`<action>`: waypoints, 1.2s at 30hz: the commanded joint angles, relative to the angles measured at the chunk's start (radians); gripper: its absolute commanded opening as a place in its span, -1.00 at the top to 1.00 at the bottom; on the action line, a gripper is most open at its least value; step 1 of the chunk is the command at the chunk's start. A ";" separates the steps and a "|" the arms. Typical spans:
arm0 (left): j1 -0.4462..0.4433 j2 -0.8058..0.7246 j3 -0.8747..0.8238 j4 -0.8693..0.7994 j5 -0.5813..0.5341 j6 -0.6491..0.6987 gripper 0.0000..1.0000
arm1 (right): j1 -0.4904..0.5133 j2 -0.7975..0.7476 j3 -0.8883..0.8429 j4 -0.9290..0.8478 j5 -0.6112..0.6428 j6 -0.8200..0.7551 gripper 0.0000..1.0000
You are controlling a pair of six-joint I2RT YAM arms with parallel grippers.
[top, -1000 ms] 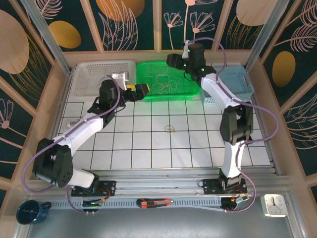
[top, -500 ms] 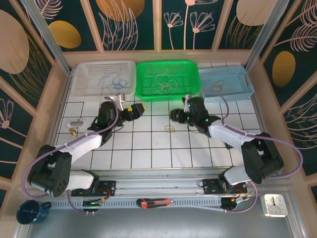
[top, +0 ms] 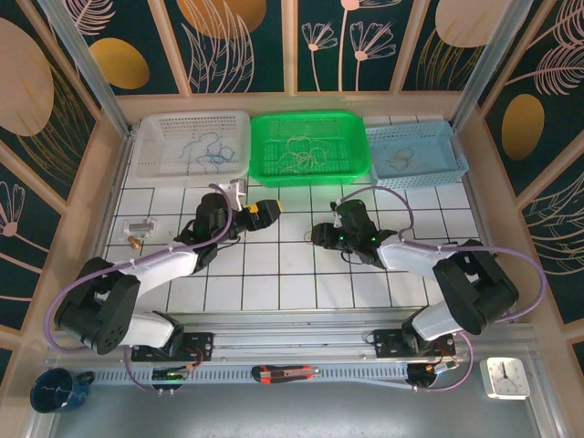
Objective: Untangle the cables
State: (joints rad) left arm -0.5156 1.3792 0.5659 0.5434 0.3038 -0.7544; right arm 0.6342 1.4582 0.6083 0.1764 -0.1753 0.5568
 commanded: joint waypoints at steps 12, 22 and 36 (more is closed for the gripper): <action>-0.017 0.014 0.031 0.061 -0.012 -0.015 -0.98 | -0.001 0.099 0.019 0.074 0.025 -0.019 0.88; -0.017 0.024 0.012 0.103 0.009 -0.013 -0.98 | -0.019 -0.136 0.064 -0.009 -0.033 -0.028 1.00; -0.047 0.050 -0.003 0.363 0.080 -0.180 -0.76 | -0.025 -0.290 0.145 -0.029 -0.096 0.009 1.00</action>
State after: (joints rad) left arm -0.5503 1.4166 0.5686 0.7788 0.3515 -0.8757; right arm 0.6151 1.1854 0.7307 0.1650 -0.2497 0.5571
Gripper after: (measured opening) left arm 0.894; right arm 0.041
